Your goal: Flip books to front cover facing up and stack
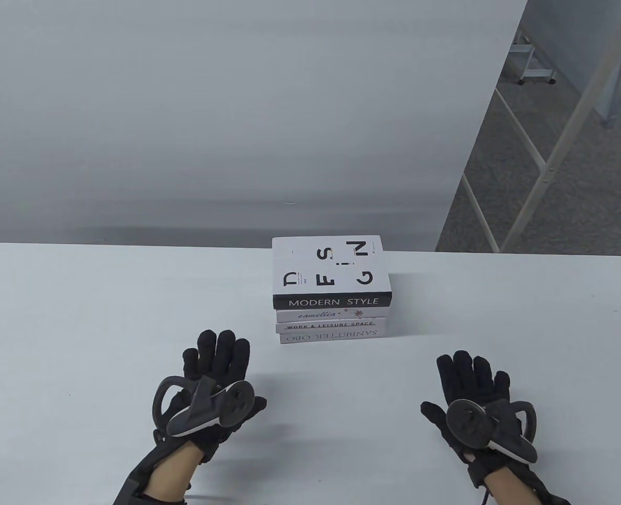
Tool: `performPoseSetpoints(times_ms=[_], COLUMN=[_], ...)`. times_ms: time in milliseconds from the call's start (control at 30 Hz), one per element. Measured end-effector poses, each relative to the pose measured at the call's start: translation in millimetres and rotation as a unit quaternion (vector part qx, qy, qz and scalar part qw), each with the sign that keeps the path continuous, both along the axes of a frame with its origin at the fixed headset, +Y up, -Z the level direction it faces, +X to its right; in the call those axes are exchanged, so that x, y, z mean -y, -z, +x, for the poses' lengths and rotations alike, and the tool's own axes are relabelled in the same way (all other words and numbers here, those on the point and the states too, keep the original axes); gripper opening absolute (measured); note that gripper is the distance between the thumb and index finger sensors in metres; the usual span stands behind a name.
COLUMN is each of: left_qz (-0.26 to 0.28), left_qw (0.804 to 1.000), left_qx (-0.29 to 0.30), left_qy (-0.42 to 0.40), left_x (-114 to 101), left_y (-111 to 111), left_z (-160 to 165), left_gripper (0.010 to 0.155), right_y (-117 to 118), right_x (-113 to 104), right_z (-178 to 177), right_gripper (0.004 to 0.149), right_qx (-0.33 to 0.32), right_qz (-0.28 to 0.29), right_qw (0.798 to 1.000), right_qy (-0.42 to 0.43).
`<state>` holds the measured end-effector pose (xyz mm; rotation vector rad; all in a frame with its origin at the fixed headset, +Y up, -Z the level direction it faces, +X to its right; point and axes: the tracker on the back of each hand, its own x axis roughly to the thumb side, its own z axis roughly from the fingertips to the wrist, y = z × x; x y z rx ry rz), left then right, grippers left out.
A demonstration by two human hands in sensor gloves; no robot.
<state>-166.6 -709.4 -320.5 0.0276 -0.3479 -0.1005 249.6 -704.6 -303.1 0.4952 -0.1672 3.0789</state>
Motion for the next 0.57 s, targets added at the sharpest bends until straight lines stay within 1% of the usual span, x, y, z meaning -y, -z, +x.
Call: performPoseSetpoints(times_ms=[233, 433, 567], left_qz=[-0.003, -0.009, -0.012], left_qw=[1.000, 1.000, 1.000], left_qx=[0.007, 0.008, 0.005], left_qy=[-0.001, 0.001, 0.001], left_x=[3, 4, 4], left_y=[0, -1, -1], left_z=[2, 3, 1], left_gripper=[0.101, 0.101, 0.101], right_y=[-4, -4, -3], right_x=[-3, 2, 9], right_z=[-7, -9, -8], right_gripper=[0.085, 0.086, 0.086], right_qx=[-0.015, -0.009, -0.005], right_qz=[0.004, -0.015, -0.030], right_qw=[1.000, 1.000, 0.999], right_qy=[0.000, -0.021, -0.019])
